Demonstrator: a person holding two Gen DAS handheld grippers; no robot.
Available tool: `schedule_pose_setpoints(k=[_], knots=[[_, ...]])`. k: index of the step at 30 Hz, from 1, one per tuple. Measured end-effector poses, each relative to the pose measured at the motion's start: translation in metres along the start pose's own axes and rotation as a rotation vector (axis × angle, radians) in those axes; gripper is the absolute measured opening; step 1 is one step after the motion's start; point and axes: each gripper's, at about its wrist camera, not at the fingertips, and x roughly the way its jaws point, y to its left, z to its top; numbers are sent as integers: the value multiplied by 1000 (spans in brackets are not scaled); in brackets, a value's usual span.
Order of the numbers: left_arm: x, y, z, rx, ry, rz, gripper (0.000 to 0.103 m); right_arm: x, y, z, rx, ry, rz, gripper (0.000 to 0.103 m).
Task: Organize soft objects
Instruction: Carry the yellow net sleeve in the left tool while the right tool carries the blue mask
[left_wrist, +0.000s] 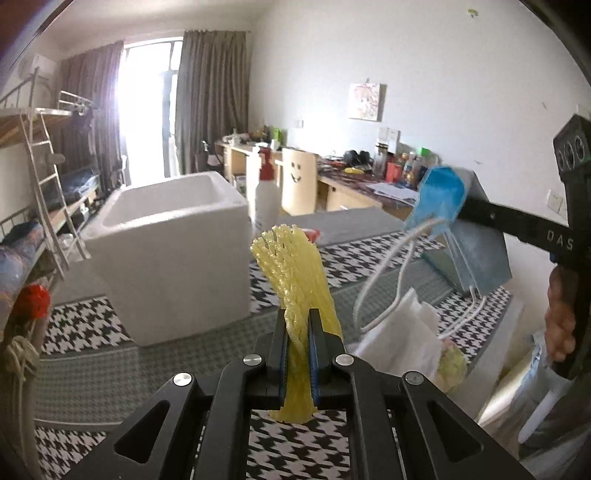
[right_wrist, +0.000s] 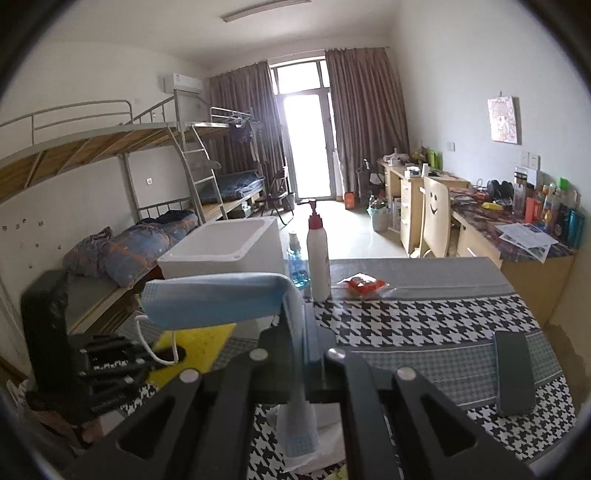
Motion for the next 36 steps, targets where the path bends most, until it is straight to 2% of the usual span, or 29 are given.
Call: schedule_pose_setpoints(k=[15,36], knots=[[-20,6,43,26,-121,45,10,11,4,20,-7,-12,-38,6],[-14,31,108,24,-214,187,10,28,11,78,-38,-67,-68,6]])
